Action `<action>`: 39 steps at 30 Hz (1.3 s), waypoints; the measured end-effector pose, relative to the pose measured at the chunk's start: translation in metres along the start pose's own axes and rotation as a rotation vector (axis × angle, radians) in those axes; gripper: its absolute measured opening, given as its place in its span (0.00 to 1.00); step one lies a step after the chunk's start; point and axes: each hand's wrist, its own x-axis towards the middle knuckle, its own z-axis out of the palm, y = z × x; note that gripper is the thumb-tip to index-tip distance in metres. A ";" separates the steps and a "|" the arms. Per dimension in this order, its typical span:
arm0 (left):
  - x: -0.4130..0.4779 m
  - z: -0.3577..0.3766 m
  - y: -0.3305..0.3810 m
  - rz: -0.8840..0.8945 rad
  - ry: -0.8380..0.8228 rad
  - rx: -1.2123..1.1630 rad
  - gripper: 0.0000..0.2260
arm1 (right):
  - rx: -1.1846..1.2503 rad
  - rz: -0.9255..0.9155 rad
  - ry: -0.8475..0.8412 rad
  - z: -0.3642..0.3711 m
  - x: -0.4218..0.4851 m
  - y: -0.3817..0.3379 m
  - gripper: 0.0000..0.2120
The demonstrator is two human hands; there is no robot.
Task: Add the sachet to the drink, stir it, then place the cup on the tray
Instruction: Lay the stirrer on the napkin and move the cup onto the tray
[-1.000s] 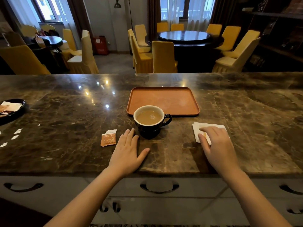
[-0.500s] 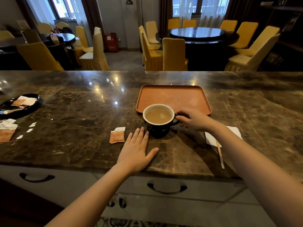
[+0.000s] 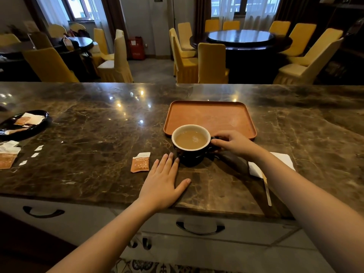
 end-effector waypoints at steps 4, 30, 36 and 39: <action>-0.001 0.000 0.000 0.004 0.008 -0.001 0.35 | 0.054 -0.021 0.056 0.004 -0.004 0.005 0.08; -0.004 -0.002 0.002 0.008 0.031 -0.009 0.35 | 0.150 -0.056 0.312 -0.047 0.046 0.007 0.11; -0.005 -0.002 0.002 0.006 0.030 -0.003 0.34 | 0.128 -0.028 0.322 -0.055 0.064 0.019 0.12; -0.005 -0.001 0.002 0.000 0.031 0.003 0.33 | 0.106 -0.023 0.321 -0.059 0.068 0.023 0.12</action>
